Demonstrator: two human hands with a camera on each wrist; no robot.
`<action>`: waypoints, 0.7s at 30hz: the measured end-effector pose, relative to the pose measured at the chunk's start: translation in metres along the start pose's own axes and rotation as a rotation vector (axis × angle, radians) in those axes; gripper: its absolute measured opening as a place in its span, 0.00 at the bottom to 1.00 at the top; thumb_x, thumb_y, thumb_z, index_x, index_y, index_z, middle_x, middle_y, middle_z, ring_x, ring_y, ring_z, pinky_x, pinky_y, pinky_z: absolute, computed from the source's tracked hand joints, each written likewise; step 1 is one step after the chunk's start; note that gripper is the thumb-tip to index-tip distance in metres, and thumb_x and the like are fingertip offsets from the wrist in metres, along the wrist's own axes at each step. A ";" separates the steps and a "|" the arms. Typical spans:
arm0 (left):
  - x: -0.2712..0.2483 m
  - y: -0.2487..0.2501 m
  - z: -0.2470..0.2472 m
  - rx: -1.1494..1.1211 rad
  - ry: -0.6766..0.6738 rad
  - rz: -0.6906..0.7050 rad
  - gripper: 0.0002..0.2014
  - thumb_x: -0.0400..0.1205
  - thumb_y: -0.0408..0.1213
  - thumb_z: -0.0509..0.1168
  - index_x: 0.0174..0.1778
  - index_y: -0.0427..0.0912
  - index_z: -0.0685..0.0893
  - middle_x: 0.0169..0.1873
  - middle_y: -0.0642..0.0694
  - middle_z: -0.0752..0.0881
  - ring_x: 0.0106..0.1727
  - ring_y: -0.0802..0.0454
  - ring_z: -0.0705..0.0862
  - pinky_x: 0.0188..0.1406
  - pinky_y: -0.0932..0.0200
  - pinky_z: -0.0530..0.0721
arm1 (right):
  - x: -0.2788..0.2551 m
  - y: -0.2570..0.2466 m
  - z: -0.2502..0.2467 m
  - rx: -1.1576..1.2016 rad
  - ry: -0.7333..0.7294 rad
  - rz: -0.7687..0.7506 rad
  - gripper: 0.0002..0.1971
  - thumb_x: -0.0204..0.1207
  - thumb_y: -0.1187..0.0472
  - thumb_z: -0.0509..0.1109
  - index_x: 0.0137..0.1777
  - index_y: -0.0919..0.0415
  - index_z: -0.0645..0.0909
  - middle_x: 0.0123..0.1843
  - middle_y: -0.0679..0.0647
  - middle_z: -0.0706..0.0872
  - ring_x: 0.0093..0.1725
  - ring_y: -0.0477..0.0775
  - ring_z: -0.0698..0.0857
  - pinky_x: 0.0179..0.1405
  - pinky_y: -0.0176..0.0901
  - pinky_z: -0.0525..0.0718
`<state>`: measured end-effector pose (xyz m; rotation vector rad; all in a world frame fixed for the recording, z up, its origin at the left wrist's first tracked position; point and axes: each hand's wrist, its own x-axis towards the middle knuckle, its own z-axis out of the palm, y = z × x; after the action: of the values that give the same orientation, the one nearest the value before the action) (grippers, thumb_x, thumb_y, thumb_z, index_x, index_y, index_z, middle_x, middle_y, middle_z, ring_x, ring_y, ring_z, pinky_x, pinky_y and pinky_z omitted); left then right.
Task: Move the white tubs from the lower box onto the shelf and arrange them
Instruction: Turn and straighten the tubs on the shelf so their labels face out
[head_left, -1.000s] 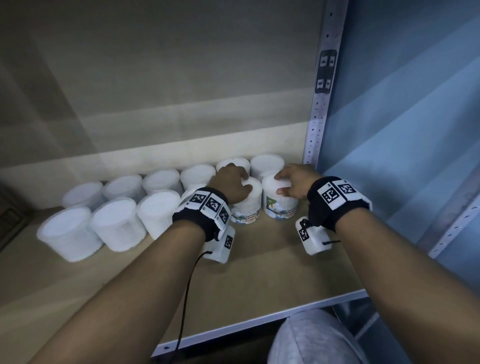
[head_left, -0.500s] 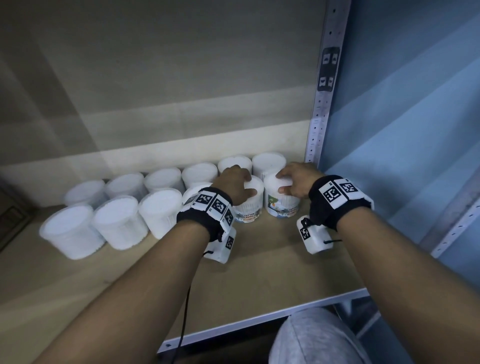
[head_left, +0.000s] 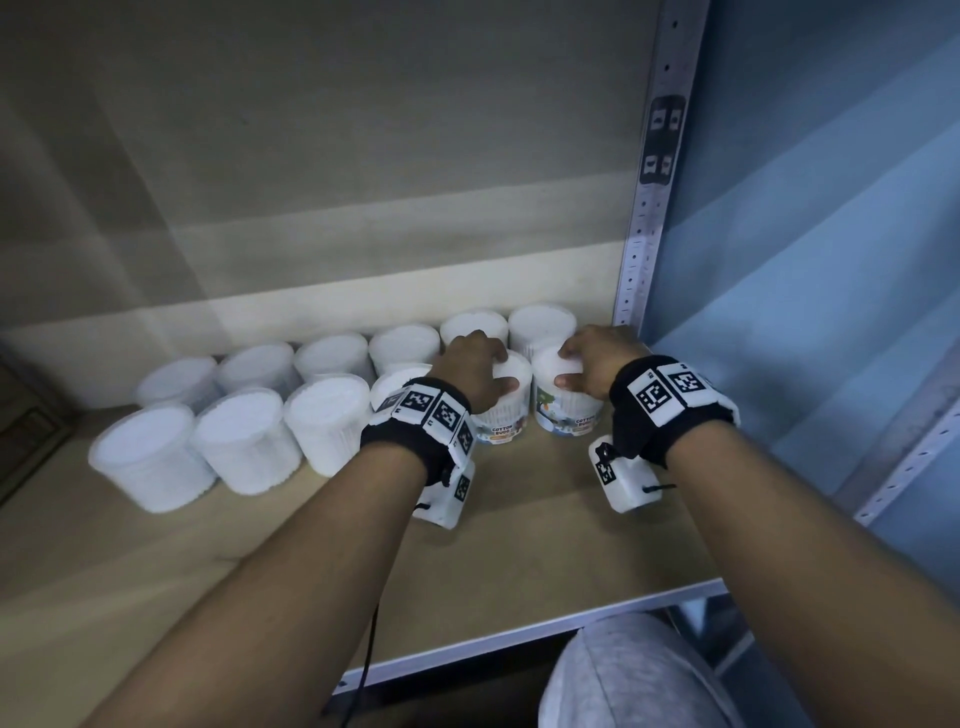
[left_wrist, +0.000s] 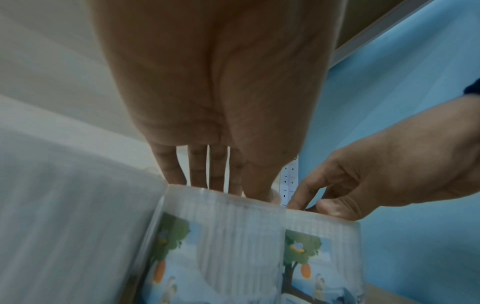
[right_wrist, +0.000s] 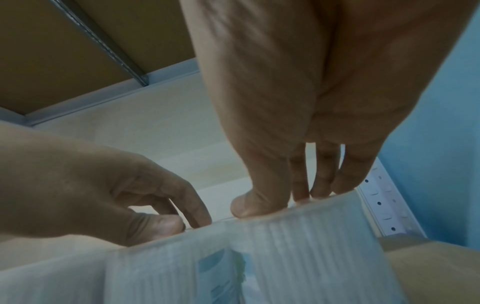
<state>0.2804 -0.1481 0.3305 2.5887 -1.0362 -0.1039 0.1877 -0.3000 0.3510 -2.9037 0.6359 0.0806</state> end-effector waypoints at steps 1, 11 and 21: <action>-0.001 0.000 0.000 0.001 -0.002 -0.001 0.23 0.78 0.47 0.69 0.67 0.42 0.79 0.67 0.41 0.77 0.70 0.42 0.74 0.71 0.45 0.73 | -0.001 0.000 0.000 0.002 0.000 -0.005 0.28 0.79 0.48 0.68 0.77 0.57 0.71 0.78 0.56 0.71 0.75 0.59 0.72 0.72 0.44 0.69; -0.026 0.015 -0.001 0.011 -0.019 0.020 0.22 0.79 0.46 0.69 0.67 0.42 0.79 0.67 0.41 0.76 0.70 0.42 0.74 0.69 0.46 0.75 | -0.032 0.003 -0.004 0.052 -0.021 -0.035 0.27 0.78 0.50 0.70 0.74 0.59 0.74 0.76 0.59 0.73 0.75 0.60 0.71 0.74 0.44 0.67; -0.080 0.045 0.002 0.099 -0.073 0.075 0.23 0.82 0.48 0.64 0.71 0.43 0.75 0.69 0.42 0.74 0.71 0.42 0.71 0.68 0.49 0.72 | -0.087 0.022 0.009 0.133 -0.033 -0.022 0.28 0.78 0.49 0.69 0.77 0.56 0.71 0.81 0.53 0.66 0.79 0.56 0.66 0.78 0.44 0.62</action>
<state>0.1920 -0.1241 0.3392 2.6479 -1.1912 -0.1321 0.0992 -0.2828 0.3467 -2.7751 0.5804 0.0797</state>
